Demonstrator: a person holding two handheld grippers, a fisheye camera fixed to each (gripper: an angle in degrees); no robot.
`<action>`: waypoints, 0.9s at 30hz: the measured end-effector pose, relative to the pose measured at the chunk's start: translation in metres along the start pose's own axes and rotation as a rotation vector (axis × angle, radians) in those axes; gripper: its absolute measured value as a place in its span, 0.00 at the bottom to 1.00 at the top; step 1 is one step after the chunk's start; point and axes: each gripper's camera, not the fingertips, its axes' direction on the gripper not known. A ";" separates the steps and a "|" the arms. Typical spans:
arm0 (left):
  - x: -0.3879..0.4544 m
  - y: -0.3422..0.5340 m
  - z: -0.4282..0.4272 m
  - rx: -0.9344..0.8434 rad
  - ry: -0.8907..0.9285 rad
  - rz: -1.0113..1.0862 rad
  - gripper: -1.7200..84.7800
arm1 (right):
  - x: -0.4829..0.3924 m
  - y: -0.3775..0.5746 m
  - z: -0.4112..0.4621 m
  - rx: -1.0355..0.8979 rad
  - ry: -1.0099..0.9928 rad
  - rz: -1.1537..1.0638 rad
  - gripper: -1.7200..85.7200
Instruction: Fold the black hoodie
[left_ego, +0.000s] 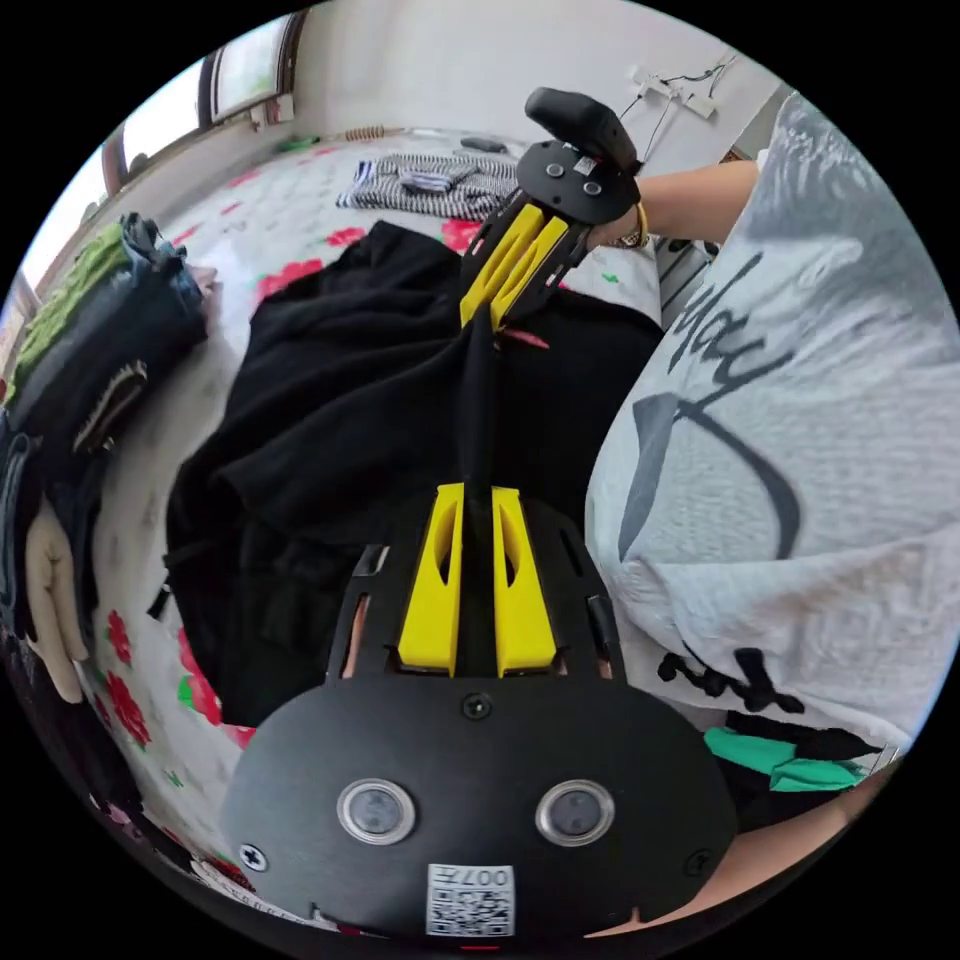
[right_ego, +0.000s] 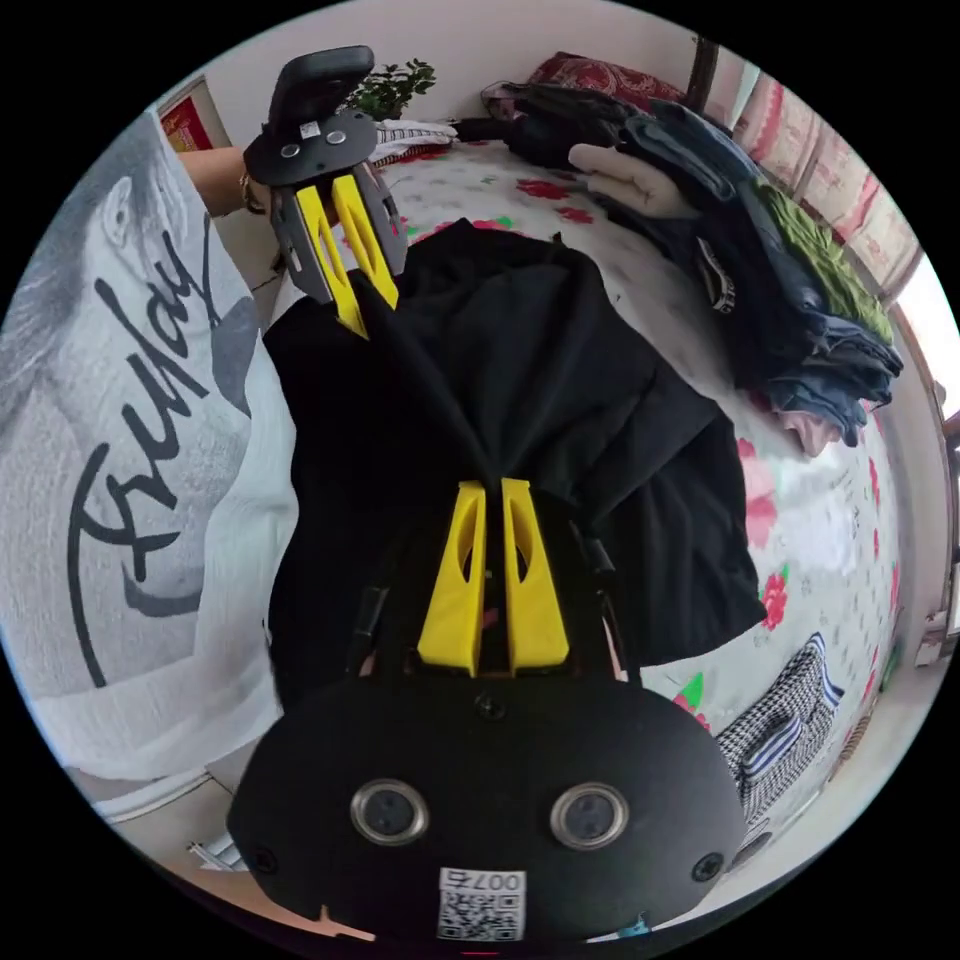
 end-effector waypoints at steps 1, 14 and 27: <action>0.002 0.004 0.032 -0.039 0.031 -0.036 0.08 | -0.001 -0.001 0.010 -0.009 -0.005 0.024 0.05; -0.071 0.053 -0.031 0.273 0.051 -0.424 0.09 | 0.065 -0.013 -0.087 0.146 -0.139 0.152 0.08; -0.260 0.015 0.039 0.228 -0.016 -0.681 0.03 | 0.188 -0.102 -0.035 0.114 -0.080 0.364 0.08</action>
